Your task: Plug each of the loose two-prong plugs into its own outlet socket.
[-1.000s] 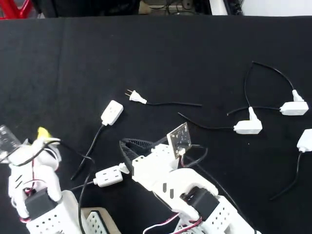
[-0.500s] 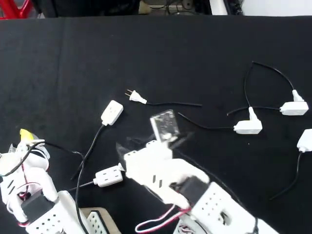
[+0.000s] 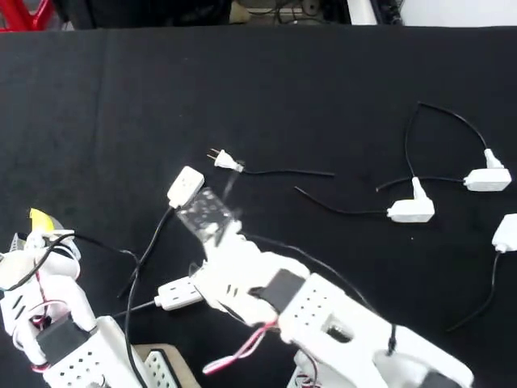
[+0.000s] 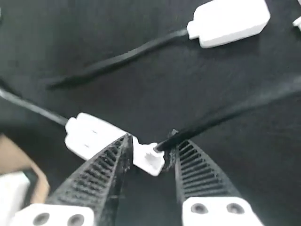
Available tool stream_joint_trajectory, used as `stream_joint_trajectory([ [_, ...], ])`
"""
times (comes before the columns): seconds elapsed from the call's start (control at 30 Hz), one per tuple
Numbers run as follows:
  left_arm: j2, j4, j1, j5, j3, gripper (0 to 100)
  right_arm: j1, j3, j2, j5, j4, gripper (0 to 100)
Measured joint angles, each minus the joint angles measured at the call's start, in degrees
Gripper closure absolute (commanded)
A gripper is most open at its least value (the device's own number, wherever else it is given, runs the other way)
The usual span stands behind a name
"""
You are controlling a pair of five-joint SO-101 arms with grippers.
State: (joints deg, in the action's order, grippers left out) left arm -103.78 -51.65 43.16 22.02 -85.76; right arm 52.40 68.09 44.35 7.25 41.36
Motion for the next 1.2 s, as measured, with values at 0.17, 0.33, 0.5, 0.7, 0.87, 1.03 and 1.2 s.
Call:
stream_joint_trajectory([
  [0.17,0.00,0.00,-0.53,0.00,0.00,83,0.00,-7.38,-10.02,-7.38,7.82,87.5],
  [0.33,0.00,0.00,-0.53,0.00,0.00,83,1.93,-13.01,-20.66,-8.62,11.69,87.8],
  [0.5,0.00,0.00,-0.53,0.00,0.00,83,3.87,-14.42,-26.55,-8.62,10.29,88.0],
  [0.7,0.00,0.00,-0.53,0.00,0.00,83,3.69,-12.75,-27.16,-8.62,1.32,98.2],
  [0.87,0.00,0.00,-0.53,0.00,0.00,83,3.69,-8.09,-27.25,-8.62,-7.47,97.8],
  [1.03,0.00,0.00,-0.53,0.00,0.00,83,3.69,-8.00,-27.25,-8.62,-8.53,97.8],
  [1.2,0.00,0.00,-0.53,0.00,0.00,83,3.52,-8.18,-27.25,-8.62,-5.89,97.3],
])
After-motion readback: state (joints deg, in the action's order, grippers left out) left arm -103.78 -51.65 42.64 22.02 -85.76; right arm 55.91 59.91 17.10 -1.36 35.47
